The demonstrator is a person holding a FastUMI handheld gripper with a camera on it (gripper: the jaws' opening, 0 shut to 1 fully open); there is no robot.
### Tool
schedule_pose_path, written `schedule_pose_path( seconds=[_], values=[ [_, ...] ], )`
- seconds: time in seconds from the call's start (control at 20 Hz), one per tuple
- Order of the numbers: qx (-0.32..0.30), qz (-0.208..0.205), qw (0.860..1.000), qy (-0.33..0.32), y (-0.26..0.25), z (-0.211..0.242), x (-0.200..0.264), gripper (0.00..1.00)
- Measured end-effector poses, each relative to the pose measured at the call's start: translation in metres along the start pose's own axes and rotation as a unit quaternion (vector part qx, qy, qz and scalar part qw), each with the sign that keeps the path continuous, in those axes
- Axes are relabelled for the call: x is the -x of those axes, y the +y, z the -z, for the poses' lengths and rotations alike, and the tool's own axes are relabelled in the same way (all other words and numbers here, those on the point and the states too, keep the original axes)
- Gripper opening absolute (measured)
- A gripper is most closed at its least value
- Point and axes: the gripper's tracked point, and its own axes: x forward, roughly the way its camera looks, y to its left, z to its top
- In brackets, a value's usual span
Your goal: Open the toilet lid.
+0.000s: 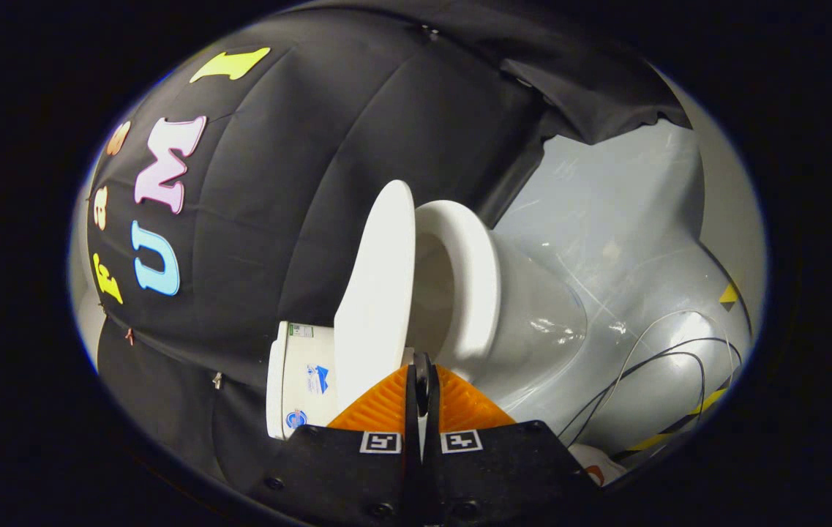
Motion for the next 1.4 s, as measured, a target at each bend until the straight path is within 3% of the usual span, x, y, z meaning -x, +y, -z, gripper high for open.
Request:
schedule_pose_path(
  seconds=[0.45, 0.9, 1.4],
  values=[
    [0.051, -0.018, 0.999, -0.001, 0.086, 0.002, 0.023, 0.05],
    [0.171, 0.023, 0.985, -0.020, 0.172, 0.024, 0.034, 0.05],
    [0.223, 0.055, 0.973, -0.026, 0.227, 0.045, 0.035, 0.05]
  ],
)
